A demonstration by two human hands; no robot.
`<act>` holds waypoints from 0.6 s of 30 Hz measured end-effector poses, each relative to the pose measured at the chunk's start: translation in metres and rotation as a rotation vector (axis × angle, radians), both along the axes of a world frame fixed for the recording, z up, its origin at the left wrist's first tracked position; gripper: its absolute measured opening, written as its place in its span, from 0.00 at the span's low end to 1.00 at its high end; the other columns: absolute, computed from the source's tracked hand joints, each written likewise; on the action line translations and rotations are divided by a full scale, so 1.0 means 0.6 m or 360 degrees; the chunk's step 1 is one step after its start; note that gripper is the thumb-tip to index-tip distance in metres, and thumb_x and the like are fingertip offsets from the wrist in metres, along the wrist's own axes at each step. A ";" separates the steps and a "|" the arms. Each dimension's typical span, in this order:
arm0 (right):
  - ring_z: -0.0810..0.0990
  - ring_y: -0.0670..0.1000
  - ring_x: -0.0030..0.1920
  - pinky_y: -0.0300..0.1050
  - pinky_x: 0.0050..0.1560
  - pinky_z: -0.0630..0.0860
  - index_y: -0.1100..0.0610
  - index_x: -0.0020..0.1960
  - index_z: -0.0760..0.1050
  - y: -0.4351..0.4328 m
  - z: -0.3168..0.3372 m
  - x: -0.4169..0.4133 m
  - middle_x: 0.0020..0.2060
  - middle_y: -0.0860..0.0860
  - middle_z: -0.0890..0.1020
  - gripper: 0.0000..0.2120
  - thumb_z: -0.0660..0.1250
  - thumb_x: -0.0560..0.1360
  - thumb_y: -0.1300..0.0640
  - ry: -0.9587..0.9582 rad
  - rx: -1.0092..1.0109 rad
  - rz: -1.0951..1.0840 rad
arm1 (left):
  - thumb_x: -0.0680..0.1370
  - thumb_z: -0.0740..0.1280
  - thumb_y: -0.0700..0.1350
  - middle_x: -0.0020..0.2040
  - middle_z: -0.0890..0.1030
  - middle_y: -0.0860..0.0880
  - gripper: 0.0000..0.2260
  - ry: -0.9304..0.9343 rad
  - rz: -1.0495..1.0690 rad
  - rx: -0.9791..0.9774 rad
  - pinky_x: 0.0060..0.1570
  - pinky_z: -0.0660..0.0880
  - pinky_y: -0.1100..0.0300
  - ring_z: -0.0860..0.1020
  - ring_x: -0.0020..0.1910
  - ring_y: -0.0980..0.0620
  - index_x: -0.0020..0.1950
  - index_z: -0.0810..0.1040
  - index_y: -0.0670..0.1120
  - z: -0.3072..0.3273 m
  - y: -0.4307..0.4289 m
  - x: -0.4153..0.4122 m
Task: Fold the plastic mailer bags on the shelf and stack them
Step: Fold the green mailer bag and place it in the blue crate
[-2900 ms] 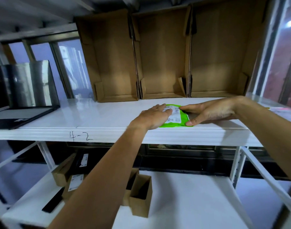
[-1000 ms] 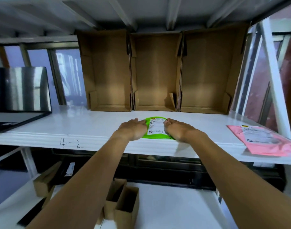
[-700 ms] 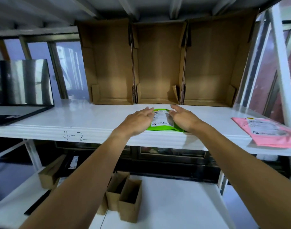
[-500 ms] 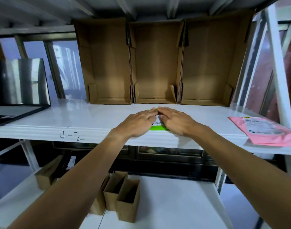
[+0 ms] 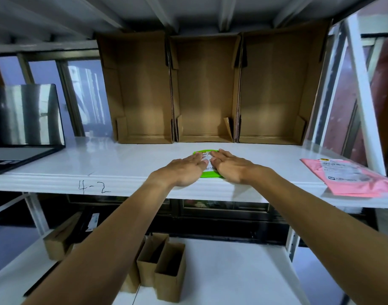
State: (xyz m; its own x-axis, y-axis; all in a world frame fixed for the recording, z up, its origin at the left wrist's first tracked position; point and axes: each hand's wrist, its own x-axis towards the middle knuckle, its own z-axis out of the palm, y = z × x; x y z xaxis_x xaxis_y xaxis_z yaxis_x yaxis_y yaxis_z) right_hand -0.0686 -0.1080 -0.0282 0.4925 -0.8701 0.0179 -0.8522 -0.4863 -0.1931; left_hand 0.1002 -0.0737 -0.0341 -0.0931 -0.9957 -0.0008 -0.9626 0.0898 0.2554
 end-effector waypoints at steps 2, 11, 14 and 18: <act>0.41 0.45 0.80 0.47 0.77 0.45 0.52 0.82 0.44 -0.001 -0.002 0.001 0.81 0.46 0.45 0.26 0.40 0.86 0.47 -0.0026 0.0010 -0.0035 | 0.86 0.41 0.58 0.83 0.46 0.54 0.26 -0.0012 0.0001 0.0003 0.78 0.45 0.56 0.46 0.81 0.57 0.83 0.45 0.50 -0.001 -0.001 -0.001; 0.40 0.49 0.80 0.55 0.79 0.45 0.52 0.81 0.42 -0.025 -0.015 0.006 0.81 0.49 0.42 0.28 0.40 0.84 0.45 0.0058 0.0013 -0.0091 | 0.84 0.43 0.63 0.82 0.45 0.58 0.29 0.0072 0.0066 0.0020 0.78 0.43 0.55 0.44 0.81 0.58 0.83 0.46 0.54 -0.006 -0.009 0.006; 0.41 0.50 0.80 0.55 0.79 0.46 0.52 0.82 0.44 -0.019 -0.013 0.005 0.81 0.50 0.43 0.27 0.41 0.85 0.46 0.0057 0.0005 -0.0080 | 0.84 0.42 0.62 0.82 0.46 0.57 0.28 0.0065 0.0067 0.0002 0.77 0.44 0.56 0.45 0.81 0.58 0.83 0.46 0.53 -0.005 -0.009 0.004; 0.44 0.52 0.81 0.57 0.78 0.49 0.53 0.81 0.48 -0.016 -0.009 0.007 0.81 0.51 0.45 0.26 0.42 0.85 0.48 0.0029 -0.0030 -0.0072 | 0.84 0.44 0.62 0.82 0.48 0.57 0.28 0.0127 0.0076 -0.0006 0.77 0.45 0.56 0.47 0.81 0.56 0.83 0.48 0.54 -0.002 -0.003 0.004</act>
State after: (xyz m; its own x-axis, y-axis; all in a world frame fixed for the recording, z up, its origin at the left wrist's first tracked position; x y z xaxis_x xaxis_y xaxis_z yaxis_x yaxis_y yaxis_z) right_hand -0.0643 -0.1175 -0.0337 0.4529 -0.8912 0.0258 -0.8768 -0.4504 -0.1683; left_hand 0.1024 -0.0752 -0.0354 -0.0453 -0.9989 0.0085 -0.9424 0.0455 0.3313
